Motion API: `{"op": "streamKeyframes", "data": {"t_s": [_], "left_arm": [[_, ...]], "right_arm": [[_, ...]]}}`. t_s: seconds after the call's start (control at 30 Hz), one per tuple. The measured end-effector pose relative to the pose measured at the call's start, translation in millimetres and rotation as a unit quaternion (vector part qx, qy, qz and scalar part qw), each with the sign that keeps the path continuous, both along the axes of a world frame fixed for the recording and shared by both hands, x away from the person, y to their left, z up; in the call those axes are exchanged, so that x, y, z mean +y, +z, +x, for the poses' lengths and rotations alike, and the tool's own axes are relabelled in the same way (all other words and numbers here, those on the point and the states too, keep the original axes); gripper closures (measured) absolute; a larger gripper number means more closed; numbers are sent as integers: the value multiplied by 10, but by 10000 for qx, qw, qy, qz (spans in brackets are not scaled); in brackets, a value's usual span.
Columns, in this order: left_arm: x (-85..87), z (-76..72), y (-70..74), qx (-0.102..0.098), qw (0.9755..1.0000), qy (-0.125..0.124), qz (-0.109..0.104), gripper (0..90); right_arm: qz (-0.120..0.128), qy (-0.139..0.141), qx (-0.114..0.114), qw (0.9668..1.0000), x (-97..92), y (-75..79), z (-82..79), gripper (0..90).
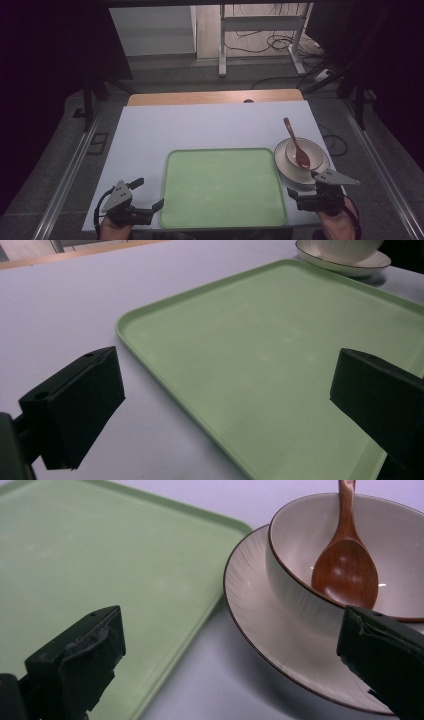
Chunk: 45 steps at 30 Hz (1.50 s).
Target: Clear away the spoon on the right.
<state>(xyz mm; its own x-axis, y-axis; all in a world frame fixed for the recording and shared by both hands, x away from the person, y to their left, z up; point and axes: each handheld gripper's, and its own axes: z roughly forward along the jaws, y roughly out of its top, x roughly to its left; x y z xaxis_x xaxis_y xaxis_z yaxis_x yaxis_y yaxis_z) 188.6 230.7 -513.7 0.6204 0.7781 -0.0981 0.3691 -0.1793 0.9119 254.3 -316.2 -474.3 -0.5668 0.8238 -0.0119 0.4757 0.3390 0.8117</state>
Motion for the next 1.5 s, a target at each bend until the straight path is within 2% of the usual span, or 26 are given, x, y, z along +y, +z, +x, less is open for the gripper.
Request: {"op": "streamKeyframes", "data": {"t_s": [0.03,0.1,0.33,0.47,0.83,1.5], "left_arm": [[4,-1,0,-3,10000,9,-1,8],[7,-3,-1,-2,10000,16,-3,8],[0,0,-5,12,10000,2,17,8],[-1,0,-5,13,10000,0,21,8],[-3,0,-6,14,10000,-4,30,8],[-6,0,-7,6,10000,-2,34,8]], "right_arm": [[72,35,-17,10000,-6,2,12,0],[66,70,-39,9999,-2,5,18,0],[-200,228,48,9995,69,-22,12,0],[-303,173,35,9994,74,-28,10,0],[-296,199,26,9994,76,-29,6,0],[-215,267,-164,9993,89,22,-14,0]]}}
